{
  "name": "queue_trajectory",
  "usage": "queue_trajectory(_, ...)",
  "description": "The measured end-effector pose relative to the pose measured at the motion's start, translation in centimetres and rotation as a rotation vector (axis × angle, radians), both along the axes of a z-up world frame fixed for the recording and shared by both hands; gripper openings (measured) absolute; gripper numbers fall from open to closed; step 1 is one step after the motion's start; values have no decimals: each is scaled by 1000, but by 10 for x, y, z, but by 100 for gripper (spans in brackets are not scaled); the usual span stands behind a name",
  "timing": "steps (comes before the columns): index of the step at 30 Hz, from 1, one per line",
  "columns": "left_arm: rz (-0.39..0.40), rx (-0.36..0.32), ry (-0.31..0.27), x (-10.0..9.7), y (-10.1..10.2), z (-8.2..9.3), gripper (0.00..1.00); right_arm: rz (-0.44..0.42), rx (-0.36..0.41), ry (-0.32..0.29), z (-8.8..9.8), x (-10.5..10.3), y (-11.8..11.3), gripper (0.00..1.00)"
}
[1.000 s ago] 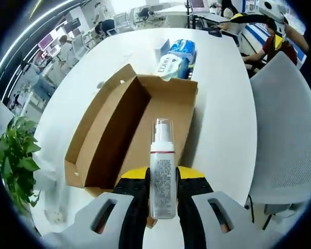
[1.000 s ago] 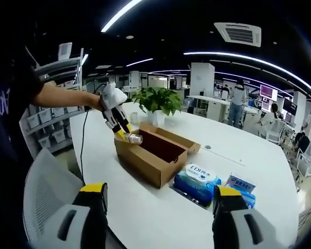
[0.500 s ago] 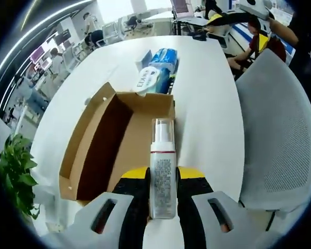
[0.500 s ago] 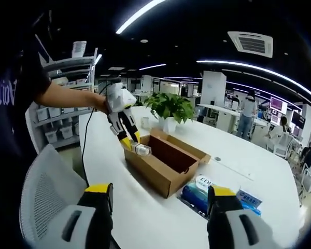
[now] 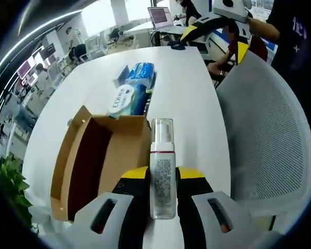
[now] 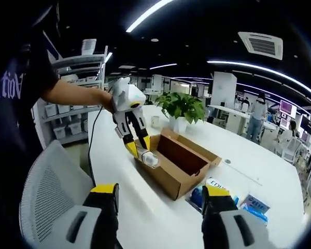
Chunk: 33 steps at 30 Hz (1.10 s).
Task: Operate the shoe box by opening the lid, removing the specified soft item, and placing it in the target area until the item is outside and the box remains undamaged.
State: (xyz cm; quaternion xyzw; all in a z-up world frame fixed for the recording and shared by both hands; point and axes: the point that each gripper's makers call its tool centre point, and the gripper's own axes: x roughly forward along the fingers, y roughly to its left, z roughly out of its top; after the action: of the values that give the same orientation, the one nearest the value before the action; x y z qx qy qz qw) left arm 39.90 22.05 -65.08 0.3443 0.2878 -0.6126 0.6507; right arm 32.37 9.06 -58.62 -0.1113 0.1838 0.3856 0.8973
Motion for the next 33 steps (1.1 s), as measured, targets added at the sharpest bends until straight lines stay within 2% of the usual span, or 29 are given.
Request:
queue_trajectory(15,-132,-77,7,-31,-21,21,18,98,1,-21,-1,-2,25,52)
queue_trajectory(22,-193,-145,28,-47,-36,31,18,133,0,-11,-3,-6,32,47)
queue_trajectory(33,-279,-172,40,-63,-52,41,18,168,-12,-22,-3,-8,39,37)
